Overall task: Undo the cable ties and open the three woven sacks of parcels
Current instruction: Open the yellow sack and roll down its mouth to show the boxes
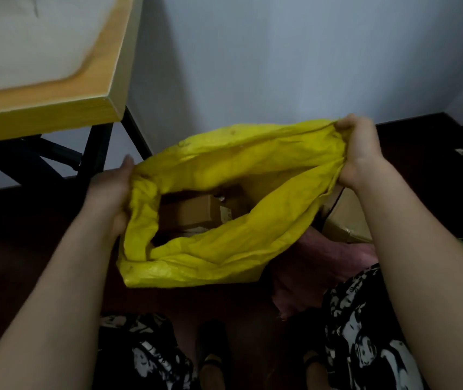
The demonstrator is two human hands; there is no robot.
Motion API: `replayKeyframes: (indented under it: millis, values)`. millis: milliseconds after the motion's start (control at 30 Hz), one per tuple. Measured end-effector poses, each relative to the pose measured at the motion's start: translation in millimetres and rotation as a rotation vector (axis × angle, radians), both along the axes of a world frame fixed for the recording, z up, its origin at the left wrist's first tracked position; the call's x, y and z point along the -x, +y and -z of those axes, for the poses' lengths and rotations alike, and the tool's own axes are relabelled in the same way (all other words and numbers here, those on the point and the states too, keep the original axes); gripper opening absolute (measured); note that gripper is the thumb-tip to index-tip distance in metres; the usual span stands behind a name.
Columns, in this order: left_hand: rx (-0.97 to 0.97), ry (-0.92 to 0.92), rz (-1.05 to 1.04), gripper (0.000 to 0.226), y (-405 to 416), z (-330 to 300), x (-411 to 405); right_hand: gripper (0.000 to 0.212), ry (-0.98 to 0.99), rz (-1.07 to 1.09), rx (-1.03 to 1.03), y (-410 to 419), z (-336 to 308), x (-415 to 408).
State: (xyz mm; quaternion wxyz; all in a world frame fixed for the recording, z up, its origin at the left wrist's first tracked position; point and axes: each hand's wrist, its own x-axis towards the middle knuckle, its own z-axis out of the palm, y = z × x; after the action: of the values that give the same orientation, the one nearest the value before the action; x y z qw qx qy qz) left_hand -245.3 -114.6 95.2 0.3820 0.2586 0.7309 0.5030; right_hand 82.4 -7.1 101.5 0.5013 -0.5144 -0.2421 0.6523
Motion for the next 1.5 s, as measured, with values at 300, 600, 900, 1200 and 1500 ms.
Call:
replayKeyframes:
  millis: [300,600,900,1200,1500]
  values:
    - [0.123,-0.371,0.066,0.049,-6.8,11.0,13.5,0.052,-1.434,-0.093,-0.380,-13.2,12.2,21.6]
    - [0.108,-0.388,0.086,0.034,-14.0,0.5,14.0,0.027,-1.331,-0.776,-0.728,-17.7,29.6,67.2]
    - [-0.202,0.973,0.231,0.026,-19.4,-3.1,-8.9,0.023,-0.421,-0.526,-0.283,-15.0,6.7,71.7]
    - [-0.379,1.324,0.755,0.073,-4.4,0.8,-45.0,0.023,-0.083,-0.431,-0.070,-12.9,1.3,72.5]
    - [-0.279,1.419,0.732,0.041,-3.5,6.3,-55.0,0.031,0.136,-0.379,0.032,-9.3,-0.9,62.3]
